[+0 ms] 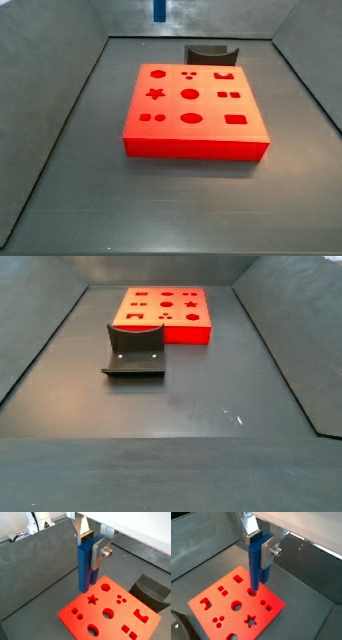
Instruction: Insert the square-circle object.
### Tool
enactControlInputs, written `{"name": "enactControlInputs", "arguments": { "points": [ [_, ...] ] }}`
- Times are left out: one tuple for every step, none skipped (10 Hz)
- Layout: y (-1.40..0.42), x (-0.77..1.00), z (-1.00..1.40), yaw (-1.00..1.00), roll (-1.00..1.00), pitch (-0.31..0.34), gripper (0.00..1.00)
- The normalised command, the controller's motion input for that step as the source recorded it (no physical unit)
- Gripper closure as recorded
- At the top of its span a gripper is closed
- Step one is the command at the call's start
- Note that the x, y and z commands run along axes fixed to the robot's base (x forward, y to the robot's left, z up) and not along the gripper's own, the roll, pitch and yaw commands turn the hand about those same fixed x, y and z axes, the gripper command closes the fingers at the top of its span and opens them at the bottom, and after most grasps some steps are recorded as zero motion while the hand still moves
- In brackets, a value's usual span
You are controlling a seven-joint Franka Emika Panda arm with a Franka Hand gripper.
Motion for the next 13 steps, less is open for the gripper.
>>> {"name": "enactControlInputs", "arguments": {
  "points": [
    [0.01,0.11,-0.03,0.00,0.00,0.030,1.00],
    [0.00,0.45,-0.47,-0.36,0.00,0.000,1.00],
    [0.05,0.26,-0.71,-0.93,-0.03,0.000,1.00],
    [0.00,0.11,-0.70,-0.95,-0.06,-0.099,1.00],
    [0.00,0.06,-0.63,-0.92,-0.12,-0.173,1.00],
    [0.00,0.04,-0.61,-0.93,-0.11,-0.166,1.00],
    [0.00,0.00,-0.62,-0.97,-0.08,-0.123,1.00],
    [0.00,0.00,-0.59,-1.00,-0.07,-0.149,1.00],
    [0.00,0.00,-0.46,-1.00,-0.06,-0.153,1.00],
    [0.00,0.00,-0.21,-0.96,-0.09,-0.243,1.00],
    [0.00,0.00,-0.18,-0.99,-0.07,-0.214,1.00],
    [0.00,0.00,-0.10,-1.00,0.00,-0.091,1.00],
    [0.00,0.00,-0.10,-1.00,0.00,-0.057,1.00]
  ]
}}
